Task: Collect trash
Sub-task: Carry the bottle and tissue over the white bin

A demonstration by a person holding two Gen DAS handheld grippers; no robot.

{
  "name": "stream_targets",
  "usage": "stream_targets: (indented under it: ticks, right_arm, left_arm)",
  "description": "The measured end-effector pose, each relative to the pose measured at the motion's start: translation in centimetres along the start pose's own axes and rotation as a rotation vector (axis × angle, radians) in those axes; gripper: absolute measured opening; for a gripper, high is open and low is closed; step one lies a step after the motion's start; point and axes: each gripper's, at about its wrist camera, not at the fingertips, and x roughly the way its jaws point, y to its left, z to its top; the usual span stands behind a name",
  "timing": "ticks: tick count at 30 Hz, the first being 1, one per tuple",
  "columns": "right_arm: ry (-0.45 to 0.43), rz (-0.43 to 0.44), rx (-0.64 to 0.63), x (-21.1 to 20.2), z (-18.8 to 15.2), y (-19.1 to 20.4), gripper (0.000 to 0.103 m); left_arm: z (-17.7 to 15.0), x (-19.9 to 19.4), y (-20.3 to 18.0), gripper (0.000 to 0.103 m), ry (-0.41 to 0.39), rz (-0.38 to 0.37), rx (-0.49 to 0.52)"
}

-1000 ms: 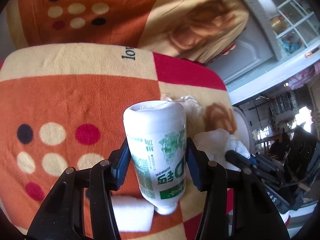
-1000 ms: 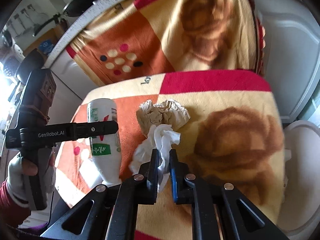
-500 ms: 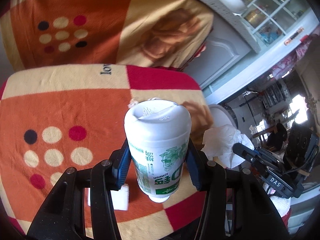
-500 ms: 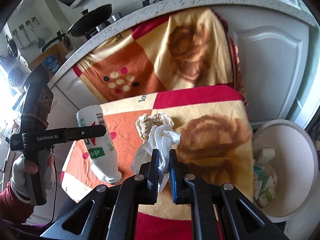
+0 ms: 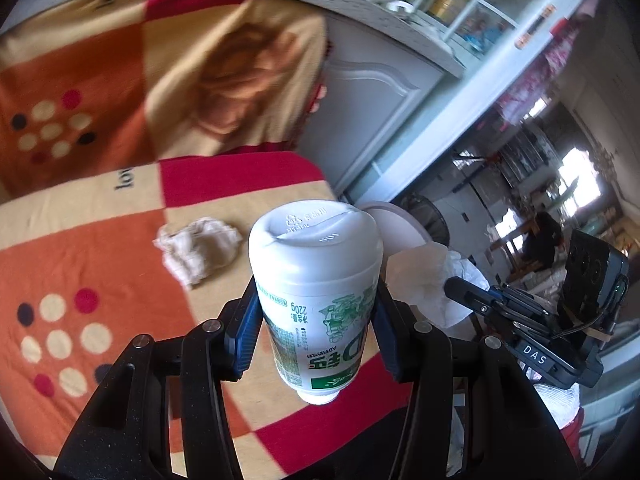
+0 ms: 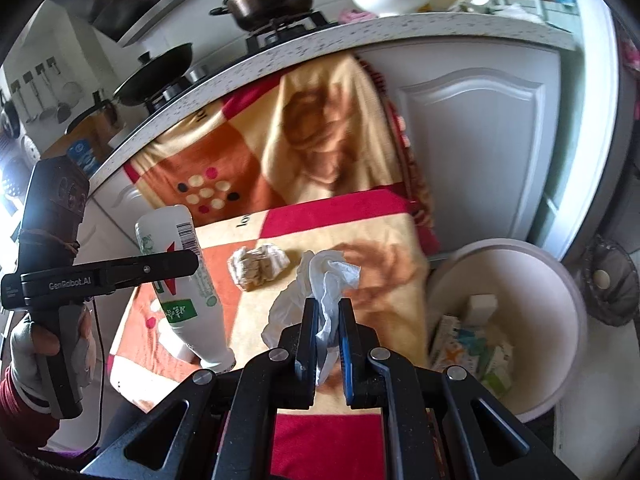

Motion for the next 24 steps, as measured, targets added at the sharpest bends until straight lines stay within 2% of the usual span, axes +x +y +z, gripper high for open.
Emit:
stream_targets:
  ticks: [12,24]
  right_arm:
    - [-0.038,-0.083,0.081,-3.0,-1.1,-5.1,0.009]
    - [-0.037,-0.157,0.181,-3.8,-2.5,-10.6,0.009]
  left_arm:
    - [1.5,3.9,-5.3,0.048,0.043,-0.044,0.081]
    - [3.0,9.0,-9.8,0.048,0.086,-0.084,0.131]
